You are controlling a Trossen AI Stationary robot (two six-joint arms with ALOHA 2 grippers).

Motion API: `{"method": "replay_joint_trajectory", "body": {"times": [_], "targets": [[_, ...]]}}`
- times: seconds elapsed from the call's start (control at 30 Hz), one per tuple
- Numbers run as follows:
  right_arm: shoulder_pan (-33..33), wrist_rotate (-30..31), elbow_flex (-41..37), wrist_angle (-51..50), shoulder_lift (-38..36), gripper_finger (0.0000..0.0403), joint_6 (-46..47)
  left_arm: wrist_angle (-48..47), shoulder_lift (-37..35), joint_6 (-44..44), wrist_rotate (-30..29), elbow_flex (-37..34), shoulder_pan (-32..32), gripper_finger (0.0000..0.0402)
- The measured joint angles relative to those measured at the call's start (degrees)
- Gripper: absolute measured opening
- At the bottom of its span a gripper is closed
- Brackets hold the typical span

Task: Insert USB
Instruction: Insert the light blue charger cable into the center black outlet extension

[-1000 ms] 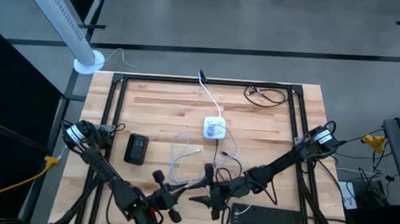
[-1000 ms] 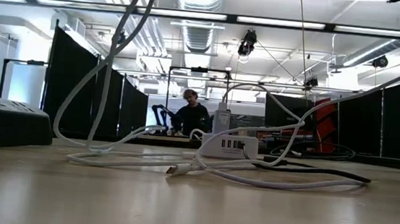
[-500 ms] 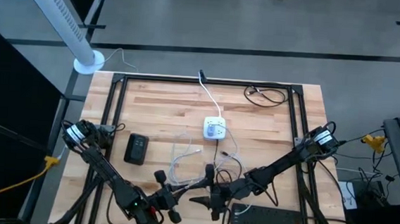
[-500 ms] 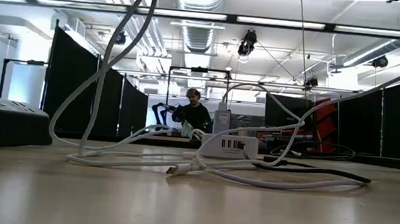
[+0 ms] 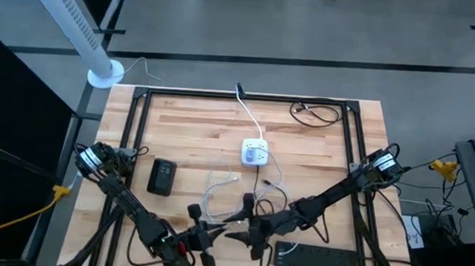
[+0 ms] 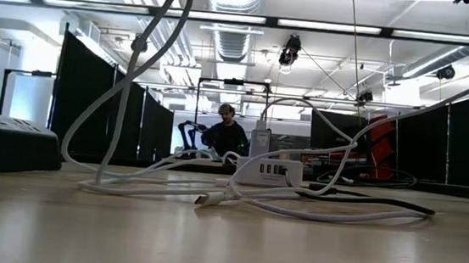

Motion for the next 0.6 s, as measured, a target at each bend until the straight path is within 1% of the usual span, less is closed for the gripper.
{"method": "replay_joint_trajectory", "body": {"times": [0.1, 0.2, 0.3, 0.47, 0.5, 0.6], "targets": [[-0.2, 1.6, 0.0, -0.8, 0.0, 0.0181, 0.2, 0.7, 0.0, 0.6, -0.3, 0.0, 0.1, 0.0011], [-0.2, 2.0, 0.0, -1.0, 0.0, 0.0167, 0.2, 0.7, 0.0, 0.7, -0.3, 0.0, 0.3, 0.0011], [-0.2, 2.0, 0.0, -1.0, 0.0, 0.0131, 0.2, 0.9, 0.0, 0.5, -0.3, 0.0, 0.6, 0.0011], [-0.1, 2.5, 0.0, -2.5, 0.1, 0.0024, 0.4, 0.5, 0.0, 0.3, -0.6, 0.0, 0.7, 0.0010], [0.0, 3.1, 0.0, -2.5, 0.1, 0.0017, -0.1, 0.4, 0.0, 0.3, -0.7, -0.1, 0.7, 0.0010], [0.8, 5.8, 0.0, -2.8, -0.2, 0.0016, -1.5, 0.1, 0.0, 0.3, -0.8, -0.1, 0.7, 0.0011]]}}
